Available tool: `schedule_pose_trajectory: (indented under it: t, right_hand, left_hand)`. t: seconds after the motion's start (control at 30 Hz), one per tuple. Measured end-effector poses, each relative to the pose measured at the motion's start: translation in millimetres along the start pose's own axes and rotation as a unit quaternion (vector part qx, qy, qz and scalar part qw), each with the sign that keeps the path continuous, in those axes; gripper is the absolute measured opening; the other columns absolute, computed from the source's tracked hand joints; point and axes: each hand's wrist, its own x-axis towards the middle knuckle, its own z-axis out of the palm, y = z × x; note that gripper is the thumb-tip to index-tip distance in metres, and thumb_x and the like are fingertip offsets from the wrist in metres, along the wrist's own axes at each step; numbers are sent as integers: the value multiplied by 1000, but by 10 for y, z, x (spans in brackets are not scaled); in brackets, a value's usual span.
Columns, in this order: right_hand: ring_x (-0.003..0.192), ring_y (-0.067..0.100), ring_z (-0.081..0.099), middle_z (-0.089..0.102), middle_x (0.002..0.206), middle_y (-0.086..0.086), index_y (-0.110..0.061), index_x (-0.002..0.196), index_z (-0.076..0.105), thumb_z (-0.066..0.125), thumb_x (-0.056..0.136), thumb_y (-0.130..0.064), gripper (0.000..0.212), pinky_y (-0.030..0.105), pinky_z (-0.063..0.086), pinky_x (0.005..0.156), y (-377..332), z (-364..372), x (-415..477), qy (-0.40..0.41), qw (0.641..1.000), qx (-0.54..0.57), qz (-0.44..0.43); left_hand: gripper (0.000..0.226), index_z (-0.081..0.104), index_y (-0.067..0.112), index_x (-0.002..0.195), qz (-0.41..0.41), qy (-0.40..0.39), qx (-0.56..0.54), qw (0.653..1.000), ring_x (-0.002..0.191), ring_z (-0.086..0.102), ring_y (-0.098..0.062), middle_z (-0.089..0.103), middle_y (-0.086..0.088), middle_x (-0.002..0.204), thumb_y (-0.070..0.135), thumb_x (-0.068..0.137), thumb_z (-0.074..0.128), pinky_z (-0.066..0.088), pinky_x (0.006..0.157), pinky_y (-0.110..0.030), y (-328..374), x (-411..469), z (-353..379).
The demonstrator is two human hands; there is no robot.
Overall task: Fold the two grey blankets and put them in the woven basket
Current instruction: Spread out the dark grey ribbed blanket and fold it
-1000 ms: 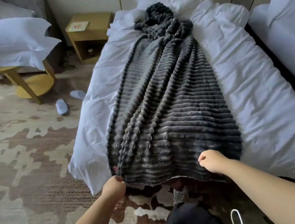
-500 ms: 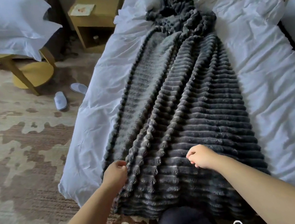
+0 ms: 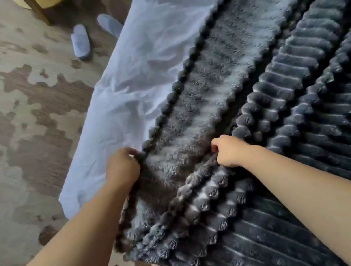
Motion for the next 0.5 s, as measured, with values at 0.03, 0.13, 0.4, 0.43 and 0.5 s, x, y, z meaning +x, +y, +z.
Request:
schedule_pose_trajectory:
  t: [0.03, 0.13, 0.4, 0.43, 0.5]
  right_hand:
    - [92, 26, 53, 51, 114, 6, -19, 112, 55, 48, 84, -6, 32, 27, 40, 62, 33, -41, 17, -26, 999, -30, 9]
    - [74, 21, 48, 49, 101, 3, -21, 106, 51, 48, 86, -5, 26, 26, 30, 47, 79, -149, 18, -38, 995, -83, 34]
    - [85, 29, 48, 48, 87, -2, -21, 83, 40, 47, 77, -1, 22, 37, 37, 64, 44, -313, -60, 123, 988, 66, -70]
    - [80, 28, 47, 50, 82, -2, -21, 82, 39, 46, 74, 1, 24, 39, 38, 64, -14, -360, -83, 163, 978, 103, -83]
    - [73, 25, 44, 47, 76, -4, -20, 81, 40, 43, 71, 7, 29, 38, 34, 62, -152, -472, -108, 244, 948, 171, -110]
  left_hand:
    - [28, 69, 21, 94, -13, 27, -22, 999, 80, 59, -24, 71, -14, 96, 1, 82, 52, 36, 66, -22, -49, 44, -86]
    - [24, 67, 17, 96, -8, 79, -21, 997, 85, 60, -29, 69, -16, 97, 2, 86, 51, 41, 70, -29, -74, 47, -171]
    - [31, 56, 23, 112, 230, -82, -53, 968, 94, 58, -14, 60, 7, 100, 42, 87, 60, 43, 76, -26, 448, -673, 429]
    - [34, 53, 25, 109, 208, -131, -61, 967, 92, 57, -12, 59, 12, 97, 48, 86, 60, 41, 73, -26, 449, -722, 498]
    - [29, 52, 22, 99, 176, -160, -74, 968, 86, 59, -14, 61, 11, 88, 47, 87, 59, 37, 66, -26, 387, -770, 572]
